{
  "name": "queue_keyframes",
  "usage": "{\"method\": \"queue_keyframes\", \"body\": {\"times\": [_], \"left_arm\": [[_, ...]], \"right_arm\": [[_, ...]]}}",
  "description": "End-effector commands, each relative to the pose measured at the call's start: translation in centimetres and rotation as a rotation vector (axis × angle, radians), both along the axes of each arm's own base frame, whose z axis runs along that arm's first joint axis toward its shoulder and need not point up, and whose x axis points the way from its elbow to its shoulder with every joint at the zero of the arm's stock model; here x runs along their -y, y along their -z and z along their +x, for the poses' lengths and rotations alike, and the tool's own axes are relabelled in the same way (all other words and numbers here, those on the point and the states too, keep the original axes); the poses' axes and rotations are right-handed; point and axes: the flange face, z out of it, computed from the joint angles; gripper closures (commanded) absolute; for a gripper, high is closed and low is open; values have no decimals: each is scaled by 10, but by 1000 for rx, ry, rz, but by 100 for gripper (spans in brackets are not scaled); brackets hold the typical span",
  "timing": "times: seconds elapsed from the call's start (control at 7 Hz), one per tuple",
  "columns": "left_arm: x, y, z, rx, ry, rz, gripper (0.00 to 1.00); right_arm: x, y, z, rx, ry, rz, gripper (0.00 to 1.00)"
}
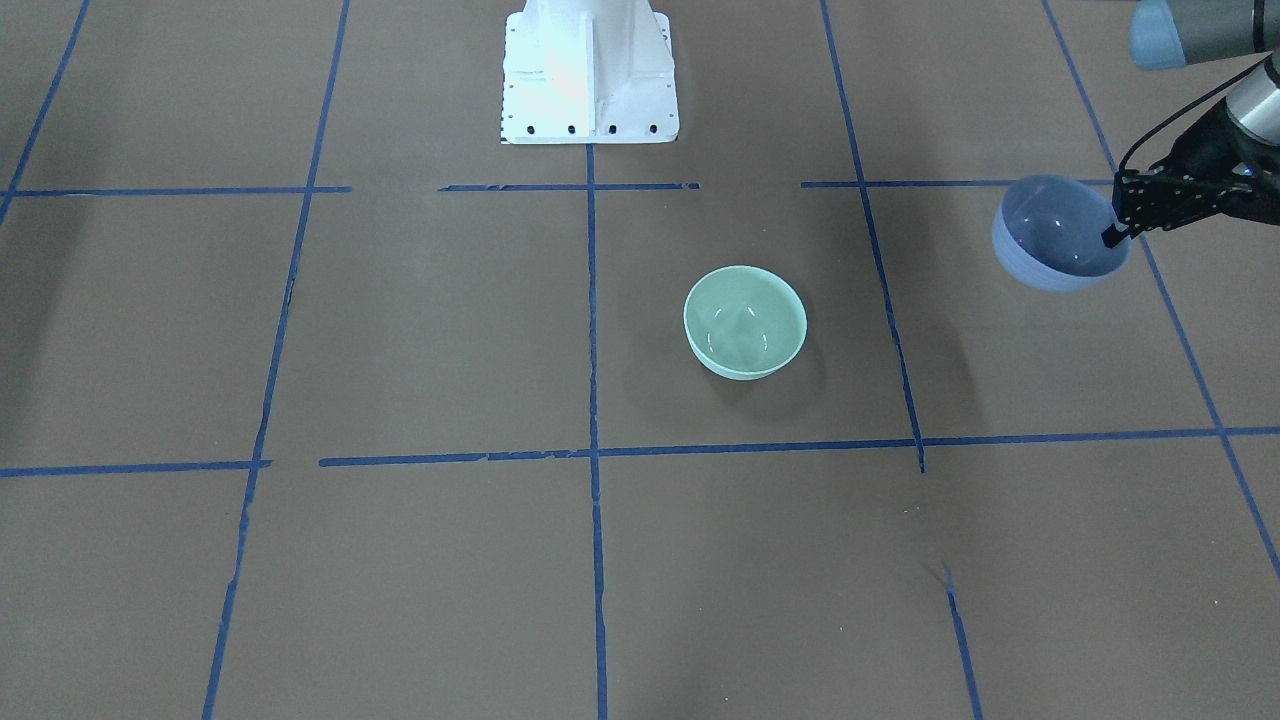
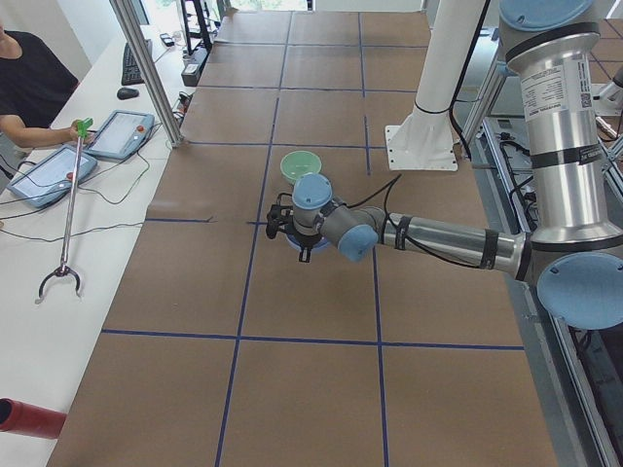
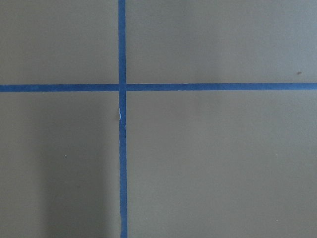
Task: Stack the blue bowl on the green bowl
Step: 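Lift the blue bowl with the left gripper and carry it over the green bowl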
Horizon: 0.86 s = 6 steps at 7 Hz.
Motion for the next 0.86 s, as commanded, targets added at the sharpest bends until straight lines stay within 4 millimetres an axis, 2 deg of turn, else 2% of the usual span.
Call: {"method": "queue_keyframes", "body": {"times": [0.0,0.14,0.29,0.43,0.57,0.71], "left_arm": [[11,74,-48,27,67,-16,100],[14,106,-54,30,86,-11,100],[19,124,-54,44,115,-37,100],[18,136,-28,17,126,-100,100],[22,167,18,-23,119,-149,100],[17,194,66,-69,107,-205,100]], "right_arm": [[0,0,0,0,-1,-1,0],[0,0,0,0,0,0,0],[0,0,0,0,0,0,0],[0,0,0,0,-1,-1,0],[0,0,0,0,0,0,0],[0,0,0,0,0,0,0]]}}
